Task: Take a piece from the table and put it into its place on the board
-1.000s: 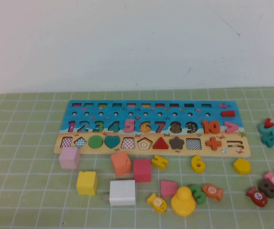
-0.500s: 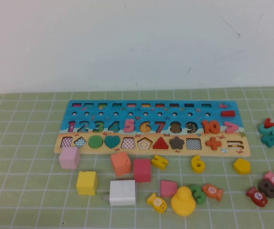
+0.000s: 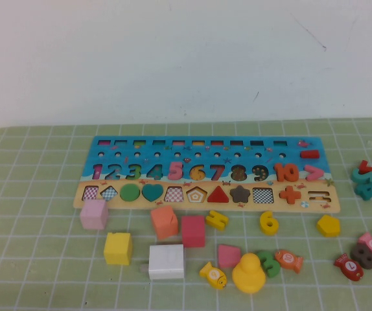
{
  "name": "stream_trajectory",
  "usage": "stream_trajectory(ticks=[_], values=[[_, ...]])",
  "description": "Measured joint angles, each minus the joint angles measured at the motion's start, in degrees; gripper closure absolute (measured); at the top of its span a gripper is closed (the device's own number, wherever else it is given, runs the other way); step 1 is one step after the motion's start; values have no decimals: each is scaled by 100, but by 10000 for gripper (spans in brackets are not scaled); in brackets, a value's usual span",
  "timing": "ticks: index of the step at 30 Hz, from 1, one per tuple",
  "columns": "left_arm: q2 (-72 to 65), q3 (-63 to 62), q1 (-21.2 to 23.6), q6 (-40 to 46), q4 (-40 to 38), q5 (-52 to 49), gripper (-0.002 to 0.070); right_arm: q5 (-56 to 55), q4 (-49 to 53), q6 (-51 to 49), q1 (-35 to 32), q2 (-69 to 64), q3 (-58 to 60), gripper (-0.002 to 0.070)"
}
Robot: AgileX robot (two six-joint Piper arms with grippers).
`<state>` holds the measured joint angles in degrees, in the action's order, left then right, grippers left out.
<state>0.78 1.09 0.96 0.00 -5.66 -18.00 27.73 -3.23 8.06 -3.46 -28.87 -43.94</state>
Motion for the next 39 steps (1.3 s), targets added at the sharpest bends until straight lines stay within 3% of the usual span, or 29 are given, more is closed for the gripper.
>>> stream_trajectory(ticks=[8, 14, 16, 22, 29, 34, 39], values=[[0, 0, 0, 0, 0, 0, 677, 438, -627, 253, 0, -1592, -217, 678], [0, 0, 0, 0, 0, 0, 677, 1101, -2787, 2315, 202, -3402, -265, 677], [0, 0, 0, 0, 0, 0, 677, 1113, -3012, 2580, 462, -3792, -294, 676], [0, 0, 0, 0, 0, 0, 677, 925, -2827, 2548, 1670, -4660, -585, 676], [0, 0, 0, 0, 0, 0, 677, 1035, -1738, 1781, 2852, -5850, -1600, 676], [0, 0, 0, 0, 0, 0, 677, 1456, -758, 917, 3173, -6684, -2558, 672], [0, 0, 0, 0, 0, 0, 677, 2185, -546, 538, 3188, -7396, -3450, 639]])
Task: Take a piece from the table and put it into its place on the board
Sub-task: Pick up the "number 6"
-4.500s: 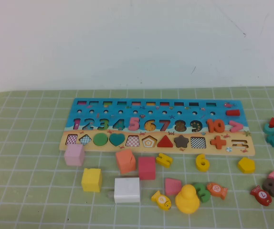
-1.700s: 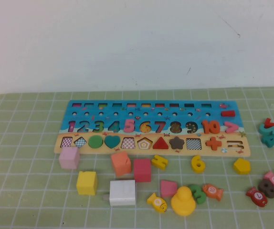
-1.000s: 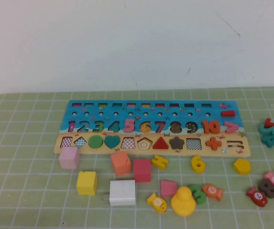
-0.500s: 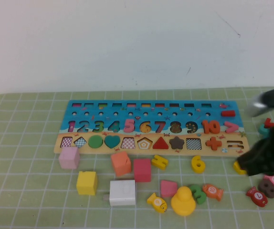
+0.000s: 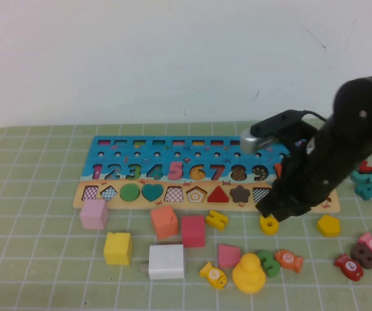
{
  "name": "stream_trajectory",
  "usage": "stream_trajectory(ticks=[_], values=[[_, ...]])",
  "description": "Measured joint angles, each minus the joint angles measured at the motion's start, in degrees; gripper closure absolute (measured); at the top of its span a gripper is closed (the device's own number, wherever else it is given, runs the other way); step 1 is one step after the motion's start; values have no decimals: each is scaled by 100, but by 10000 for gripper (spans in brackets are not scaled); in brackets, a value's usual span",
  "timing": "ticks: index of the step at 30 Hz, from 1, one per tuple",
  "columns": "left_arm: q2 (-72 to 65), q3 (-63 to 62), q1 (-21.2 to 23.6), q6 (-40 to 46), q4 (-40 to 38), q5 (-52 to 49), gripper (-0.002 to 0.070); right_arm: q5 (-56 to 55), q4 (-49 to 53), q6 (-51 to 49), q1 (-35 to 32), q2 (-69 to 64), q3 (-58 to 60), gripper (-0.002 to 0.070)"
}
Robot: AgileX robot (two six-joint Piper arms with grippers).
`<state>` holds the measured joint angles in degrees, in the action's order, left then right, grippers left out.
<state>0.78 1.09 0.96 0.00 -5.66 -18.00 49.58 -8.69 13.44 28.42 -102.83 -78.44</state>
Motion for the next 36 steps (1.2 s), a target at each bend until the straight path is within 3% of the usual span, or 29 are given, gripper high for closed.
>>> stream_trajectory(ticks=[2, 8, 10, 22, 29, 36], values=[[0, 0, 0, 0, 0, 0, 677, 162, 0, -183, 0, -235, -241, 586], [0, 0, 0, 0, 0, 0, 677, 409, 264, -755, 0, -797, -711, 322], [0, 0, 0, 0, 0, 0, 677, 398, 318, -824, 0, -917, -732, 279], [0, 0, 0, 0, 0, 0, 677, 84, 309, -909, 0, -1357, -737, 261], [0, 0, 0, 0, 0, 0, 677, -61, 309, -909, 0, -1395, -746, 320], [0, 0, 0, 0, 0, 0, 677, -72, 309, -909, 0, -1465, -771, 328]])
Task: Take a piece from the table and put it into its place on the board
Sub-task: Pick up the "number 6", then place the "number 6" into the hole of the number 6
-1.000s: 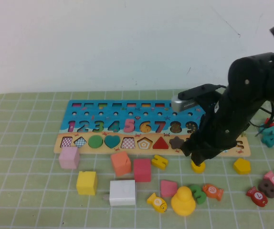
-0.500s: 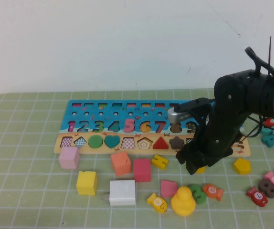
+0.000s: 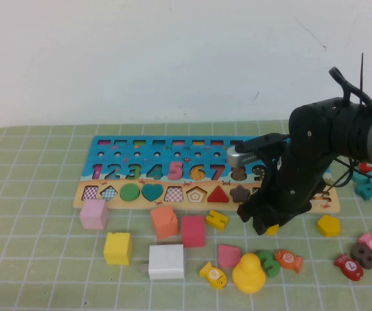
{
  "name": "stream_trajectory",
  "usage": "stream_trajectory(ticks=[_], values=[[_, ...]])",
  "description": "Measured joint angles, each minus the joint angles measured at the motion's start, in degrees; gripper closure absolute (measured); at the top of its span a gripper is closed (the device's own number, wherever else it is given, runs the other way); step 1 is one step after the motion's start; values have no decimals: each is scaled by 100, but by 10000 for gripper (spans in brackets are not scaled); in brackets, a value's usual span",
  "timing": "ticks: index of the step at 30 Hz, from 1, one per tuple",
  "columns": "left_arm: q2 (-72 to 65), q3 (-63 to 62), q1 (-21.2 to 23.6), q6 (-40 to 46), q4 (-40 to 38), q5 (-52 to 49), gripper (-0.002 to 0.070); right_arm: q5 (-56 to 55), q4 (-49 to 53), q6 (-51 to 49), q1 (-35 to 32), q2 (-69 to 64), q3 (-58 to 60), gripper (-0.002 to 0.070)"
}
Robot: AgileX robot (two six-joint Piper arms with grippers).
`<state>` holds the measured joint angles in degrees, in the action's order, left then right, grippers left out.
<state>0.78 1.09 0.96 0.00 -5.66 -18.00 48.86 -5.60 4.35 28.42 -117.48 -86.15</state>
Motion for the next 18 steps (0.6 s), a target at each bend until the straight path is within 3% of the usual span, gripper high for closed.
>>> stream_trajectory(ticks=[7, 18], values=[[0, 0, 0, 0, 0, 0, 677, 172, 0, 0, 0, -55, -198, 393], [0, 0, 0, 0, 0, 0, 677, 446, -314, 0, 0, -55, -1261, 399]])
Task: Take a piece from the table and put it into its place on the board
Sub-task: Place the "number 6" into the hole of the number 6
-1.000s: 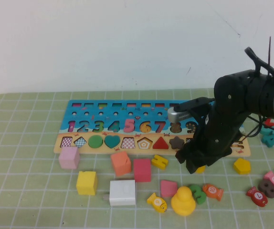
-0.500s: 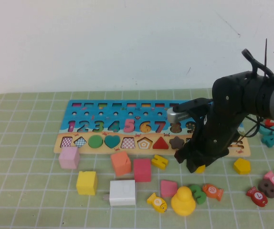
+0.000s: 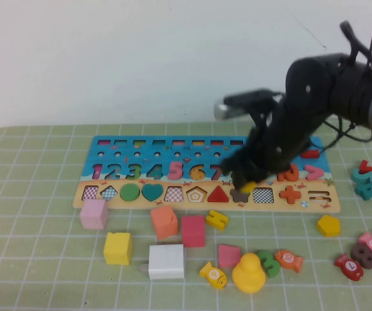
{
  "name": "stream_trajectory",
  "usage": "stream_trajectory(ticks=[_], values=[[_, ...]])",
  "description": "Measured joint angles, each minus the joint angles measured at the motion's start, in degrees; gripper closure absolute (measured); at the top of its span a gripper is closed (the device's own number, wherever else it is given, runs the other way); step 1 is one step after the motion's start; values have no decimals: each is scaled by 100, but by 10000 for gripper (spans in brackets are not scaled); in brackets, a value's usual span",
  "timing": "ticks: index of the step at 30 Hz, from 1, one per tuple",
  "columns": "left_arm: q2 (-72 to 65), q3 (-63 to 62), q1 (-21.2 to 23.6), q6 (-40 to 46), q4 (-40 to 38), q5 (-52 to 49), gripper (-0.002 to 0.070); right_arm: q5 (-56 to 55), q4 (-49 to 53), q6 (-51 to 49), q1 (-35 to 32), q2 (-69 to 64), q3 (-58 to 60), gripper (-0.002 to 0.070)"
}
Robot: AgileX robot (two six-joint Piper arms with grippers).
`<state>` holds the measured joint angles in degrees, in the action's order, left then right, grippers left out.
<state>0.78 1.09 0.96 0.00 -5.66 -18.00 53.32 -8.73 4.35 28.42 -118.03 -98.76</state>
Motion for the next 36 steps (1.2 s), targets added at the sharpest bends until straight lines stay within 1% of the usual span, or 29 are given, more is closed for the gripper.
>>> stream_trajectory(ticks=[4, 7, 10, 15, 26, 33, 36], values=[[0, 0, 0, 0, 0, 0, 677, -675, -452, 39, 14, -13, -229, 399], [0, 0, 0, 0, 0, 0, 677, -1121, -506, 47, 54, -137, -264, 399], [0, 0, 0, 0, 0, 0, 677, -1251, -518, 47, 86, -417, -366, 399], [0, 0, 0, 0, 0, 0, 677, -1134, -527, 47, 185, -970, -836, 399], [0, 0, 0, 0, 0, 0, 677, -399, -508, -313, 233, -1961, -2520, 399], [0, 0, 0, 0, 0, 0, 677, -158, -291, -493, 233, -2178, -2758, 398], [0, 0, 0, 0, 0, 0, 677, -158, -270, -517, 233, -2199, -2769, 385]])
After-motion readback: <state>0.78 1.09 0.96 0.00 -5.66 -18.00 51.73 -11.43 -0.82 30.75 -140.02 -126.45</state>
